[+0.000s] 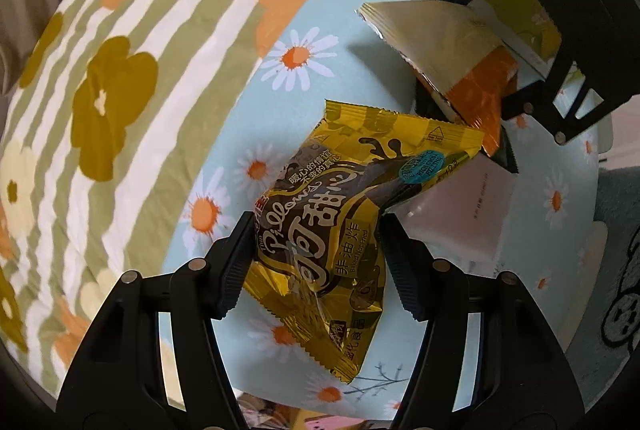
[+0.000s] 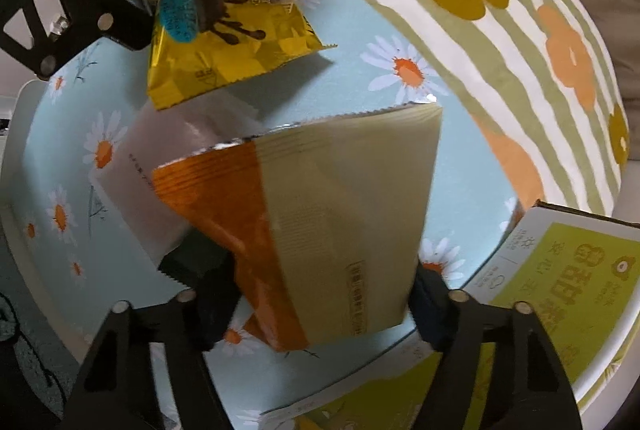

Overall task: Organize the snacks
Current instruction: 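Grasp the gold chocolate packet with the left tool while the right tool grasps the orange-cream bag, then carry both packets over the cardboard box and open both tools to drop them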

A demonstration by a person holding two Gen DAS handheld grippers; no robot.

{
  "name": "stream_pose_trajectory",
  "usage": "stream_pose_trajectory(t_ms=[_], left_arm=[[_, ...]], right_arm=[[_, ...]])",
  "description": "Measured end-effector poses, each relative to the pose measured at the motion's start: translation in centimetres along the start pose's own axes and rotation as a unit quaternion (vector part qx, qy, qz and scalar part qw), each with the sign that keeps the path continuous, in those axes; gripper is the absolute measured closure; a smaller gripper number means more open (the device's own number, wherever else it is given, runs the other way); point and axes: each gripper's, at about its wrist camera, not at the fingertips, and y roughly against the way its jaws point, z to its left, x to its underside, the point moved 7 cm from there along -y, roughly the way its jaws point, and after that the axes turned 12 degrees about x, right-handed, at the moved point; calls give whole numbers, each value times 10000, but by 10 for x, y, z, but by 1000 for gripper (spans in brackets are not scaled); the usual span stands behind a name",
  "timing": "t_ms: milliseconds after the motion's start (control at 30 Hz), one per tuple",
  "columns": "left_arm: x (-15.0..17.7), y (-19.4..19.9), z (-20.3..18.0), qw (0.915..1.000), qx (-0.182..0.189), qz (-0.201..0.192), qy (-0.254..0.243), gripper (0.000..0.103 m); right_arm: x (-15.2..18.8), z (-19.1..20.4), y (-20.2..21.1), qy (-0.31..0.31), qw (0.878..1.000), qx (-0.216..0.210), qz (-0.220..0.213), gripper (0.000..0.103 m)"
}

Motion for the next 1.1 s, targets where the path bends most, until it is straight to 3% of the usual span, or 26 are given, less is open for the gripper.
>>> stream_pose_trajectory(t_ms=[367,667,933,1100], left_arm=[[17,34,-19,9980,-127,-489,379,44],[16,96,-49,9933,-460,-969,419,44],[-27,153,-89,9867,-881,-1331,307,44],[-71,167,-122,9826,-1102,-1470,259,44]], right_arm=[[9,-1,49,-589,9972,-45,-465,42],[31,-10,129,-1585,9799,-378,-1154,42],[71,-47,195,-2243,9584,-341,-1733,42],[108,-86,210,-2417,9499,-217,-1972,42]])
